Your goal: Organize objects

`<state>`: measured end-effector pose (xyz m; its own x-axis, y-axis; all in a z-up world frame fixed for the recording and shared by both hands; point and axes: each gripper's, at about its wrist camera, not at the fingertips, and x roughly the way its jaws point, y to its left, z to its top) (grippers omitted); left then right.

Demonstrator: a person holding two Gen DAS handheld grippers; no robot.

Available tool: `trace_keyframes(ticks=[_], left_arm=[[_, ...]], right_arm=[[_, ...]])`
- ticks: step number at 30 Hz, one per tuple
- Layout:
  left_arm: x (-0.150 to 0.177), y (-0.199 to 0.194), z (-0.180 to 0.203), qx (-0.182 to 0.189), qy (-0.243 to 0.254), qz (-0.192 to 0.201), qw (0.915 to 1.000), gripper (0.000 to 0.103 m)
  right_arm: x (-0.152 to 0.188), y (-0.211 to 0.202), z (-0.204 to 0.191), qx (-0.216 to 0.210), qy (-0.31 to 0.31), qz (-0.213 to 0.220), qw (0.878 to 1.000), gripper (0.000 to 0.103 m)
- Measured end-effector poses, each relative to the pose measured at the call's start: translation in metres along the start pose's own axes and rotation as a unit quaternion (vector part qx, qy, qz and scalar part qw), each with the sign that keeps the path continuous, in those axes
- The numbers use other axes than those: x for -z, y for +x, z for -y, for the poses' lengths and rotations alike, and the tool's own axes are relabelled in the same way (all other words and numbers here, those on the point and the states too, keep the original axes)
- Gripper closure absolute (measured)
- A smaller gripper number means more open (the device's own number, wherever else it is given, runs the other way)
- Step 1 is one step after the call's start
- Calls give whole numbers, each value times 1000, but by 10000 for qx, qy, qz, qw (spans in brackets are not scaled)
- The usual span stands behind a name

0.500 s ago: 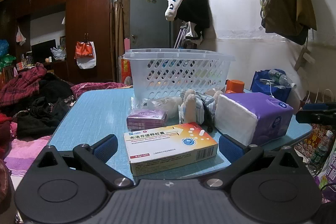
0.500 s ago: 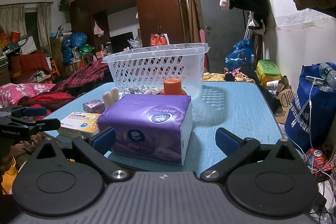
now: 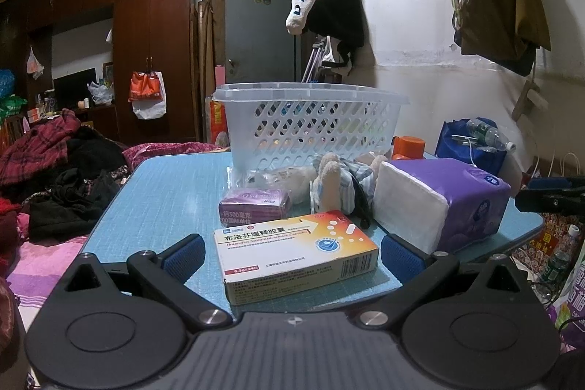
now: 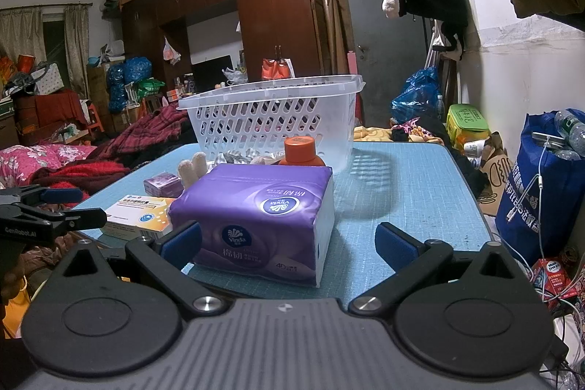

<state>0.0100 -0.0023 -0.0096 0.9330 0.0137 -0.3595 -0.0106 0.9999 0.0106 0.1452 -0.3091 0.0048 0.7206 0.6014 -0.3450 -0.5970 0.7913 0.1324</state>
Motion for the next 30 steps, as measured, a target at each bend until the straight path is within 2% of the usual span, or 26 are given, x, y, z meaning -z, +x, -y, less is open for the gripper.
trace_keyframes(ticks=[30], left_arm=[[1, 1, 2, 5, 1, -41, 10000, 0]], right_arm=[[0, 0, 0, 1, 3, -2, 10000, 0]])
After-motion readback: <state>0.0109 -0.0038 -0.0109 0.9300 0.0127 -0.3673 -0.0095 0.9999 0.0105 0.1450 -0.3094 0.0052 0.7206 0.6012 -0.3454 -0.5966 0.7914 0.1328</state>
